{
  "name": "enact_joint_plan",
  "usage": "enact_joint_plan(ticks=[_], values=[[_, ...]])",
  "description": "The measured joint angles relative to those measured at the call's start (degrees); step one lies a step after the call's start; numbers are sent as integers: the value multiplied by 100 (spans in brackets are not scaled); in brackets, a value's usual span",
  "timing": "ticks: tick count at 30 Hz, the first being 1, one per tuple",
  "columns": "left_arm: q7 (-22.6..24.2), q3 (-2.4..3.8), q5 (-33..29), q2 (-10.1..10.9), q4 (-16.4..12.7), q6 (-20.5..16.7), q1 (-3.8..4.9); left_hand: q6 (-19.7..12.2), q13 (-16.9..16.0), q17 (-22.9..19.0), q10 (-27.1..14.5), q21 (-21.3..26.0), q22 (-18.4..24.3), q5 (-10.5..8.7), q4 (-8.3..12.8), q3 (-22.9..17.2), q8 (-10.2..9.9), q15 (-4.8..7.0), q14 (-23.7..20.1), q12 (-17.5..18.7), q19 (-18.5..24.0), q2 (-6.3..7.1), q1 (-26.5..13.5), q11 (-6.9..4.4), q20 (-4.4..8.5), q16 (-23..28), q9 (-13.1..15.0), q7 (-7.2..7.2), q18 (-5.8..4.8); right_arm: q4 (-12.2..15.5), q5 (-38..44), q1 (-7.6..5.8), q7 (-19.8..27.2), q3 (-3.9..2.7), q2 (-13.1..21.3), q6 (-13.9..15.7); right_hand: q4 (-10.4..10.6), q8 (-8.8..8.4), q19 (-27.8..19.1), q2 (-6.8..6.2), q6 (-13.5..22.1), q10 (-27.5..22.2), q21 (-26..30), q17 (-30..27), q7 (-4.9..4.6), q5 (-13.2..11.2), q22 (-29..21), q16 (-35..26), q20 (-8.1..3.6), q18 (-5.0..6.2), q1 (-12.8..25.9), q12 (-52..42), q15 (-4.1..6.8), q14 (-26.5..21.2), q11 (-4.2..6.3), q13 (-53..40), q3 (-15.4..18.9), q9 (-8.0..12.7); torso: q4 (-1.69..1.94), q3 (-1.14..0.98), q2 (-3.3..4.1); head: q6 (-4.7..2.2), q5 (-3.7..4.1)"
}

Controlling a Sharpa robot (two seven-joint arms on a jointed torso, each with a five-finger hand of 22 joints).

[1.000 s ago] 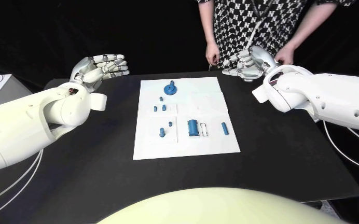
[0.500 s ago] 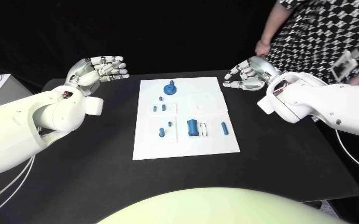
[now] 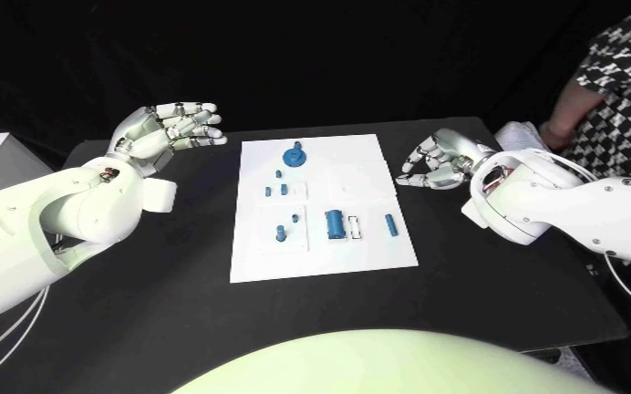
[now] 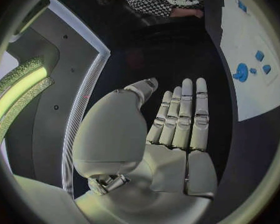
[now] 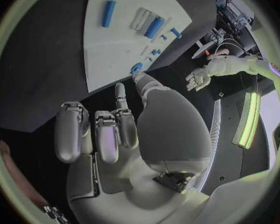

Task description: Assemble the parts on the task board

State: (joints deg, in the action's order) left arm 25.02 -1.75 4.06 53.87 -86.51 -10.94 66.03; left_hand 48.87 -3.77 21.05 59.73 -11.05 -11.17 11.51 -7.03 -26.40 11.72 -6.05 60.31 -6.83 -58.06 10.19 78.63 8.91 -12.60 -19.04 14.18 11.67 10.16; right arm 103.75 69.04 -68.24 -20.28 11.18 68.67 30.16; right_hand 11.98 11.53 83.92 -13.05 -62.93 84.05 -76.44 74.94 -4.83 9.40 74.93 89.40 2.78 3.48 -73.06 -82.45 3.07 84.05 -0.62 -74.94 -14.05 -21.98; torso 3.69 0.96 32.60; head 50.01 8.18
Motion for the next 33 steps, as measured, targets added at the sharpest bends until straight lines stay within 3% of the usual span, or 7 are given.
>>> enact_joint_plan(ticks=[4, 10, 17, 20, 26, 30, 33], values=[[-1, 0, 25, 13, -43, 8, 0, 0, 0, 16, 0, -26, -5, 0, 0, 0, 0, 0, 0, 0, -20, 0, 0, 0, 21, -48, -6, 0, 0, 83, 309, 118, -332, 15, -4, -44, 250, 44, 0, 0, 0, 0, -43, 0, 0, -67, 0, 0, 0, 0, 0, 0, 0, 0, 0, 0, 347, -24, 3, 3, 3, 0, 17], [-4, -1, 45, 22, -64, 12, 0, 0, 0, 24, 0, -26, -14, 0, 0, 0, 0, 0, 0, 0, -20, 0, 0, 0, 21, -48, -6, 0, 0, 102, 675, 296, -669, 21, -82, -104, 455, 87, 0, 7, -18, 0, -74, -1, 18, -107, -1, 29, 0, 0, -86, -30, 0, 0, 0, 1, 680, -55, 6, 3, 4, 0, 20], [-8, -1, 64, 23, -77, 14, 0, 0, 1, 35, -1, -26, -22, 0, 0, 0, 0, 0, 0, 0, -20, 0, 0, 0, 21, -92, -11, 0, 0, 50, 989, 515, -910, 31, -241, -182, 479, 87, 0, 9, -18, -21, -137, -1, 18, -129, -1, 29, 0, -3, -85, -96, 0, 0, 21, 1, 825, -64, 5, -6, 4, 0, 31], [-10, 0, 69, 23, -77, 15, 0, -1, 1, 35, 0, -26, -22, 0, 0, 0, 0, -1, 0, 0, -20, 0, 0, 0, 21, -91, -11, 0, 0, 37, 1072, 593, -969, 30, -278, -216, 480, 87, -1, 33, -18, -21, -156, -1, 18, -129, -2, 29, 0, -87, -61, -96, 0, 0, 21, 1, 871, -64, 5, -7, 5, 0, 39], [-15, 0, 72, 15, -67, 17, 0, -1, 1, 43, -1, -47, -27, 0, -17, 17, 0, -1, -1, 0, -20, 0, 0, 0, 21, -91, -11, 0, 0, -33, 1170, 676, -1042, 34, -397, -263, 459, 111, -1, 93, -29, -20, -243, -1, 29, -129, -2, 28, 0, -87, -93, -158, 16, -16, 22, 1, 901, -80, -1, -10, 7, 0, 44], [-19, 0, 75, 0, -58, 20, 0, -1, 1, 46, -1, -47, -27, 0, -17, 16, 0, -1, -1, 0, -20, 0, 0, 0, 21, -109, -12, 0, 0, -104, 1212, 735, -1076, 31, -517, -279, 471, 134, -1, 159, -36, -1, -290, -2, 36, 100, -3, 28, 0, -88, -159, -179, 21, -21, 41, 1, 914, -86, 1, -18, 6, 0, 44], [-23, 0, 76, -2, -51, 22, 0, -1, 1, 49, -1, -47, -27, 0, -17, 16, 0, -1, -1, 0, -20, 0, 0, 1, 21, -129, -17, 0, 0, -149, 1228, 786, -1086, 31, -586, -285, 471, 134, -1, 160, -36, -1, -310, -2, 36, 138, -3, 28, 0, -87, -159, -202, 21, -21, 41, 2, 914, -86, 8, -20, 7, 0, 41]])
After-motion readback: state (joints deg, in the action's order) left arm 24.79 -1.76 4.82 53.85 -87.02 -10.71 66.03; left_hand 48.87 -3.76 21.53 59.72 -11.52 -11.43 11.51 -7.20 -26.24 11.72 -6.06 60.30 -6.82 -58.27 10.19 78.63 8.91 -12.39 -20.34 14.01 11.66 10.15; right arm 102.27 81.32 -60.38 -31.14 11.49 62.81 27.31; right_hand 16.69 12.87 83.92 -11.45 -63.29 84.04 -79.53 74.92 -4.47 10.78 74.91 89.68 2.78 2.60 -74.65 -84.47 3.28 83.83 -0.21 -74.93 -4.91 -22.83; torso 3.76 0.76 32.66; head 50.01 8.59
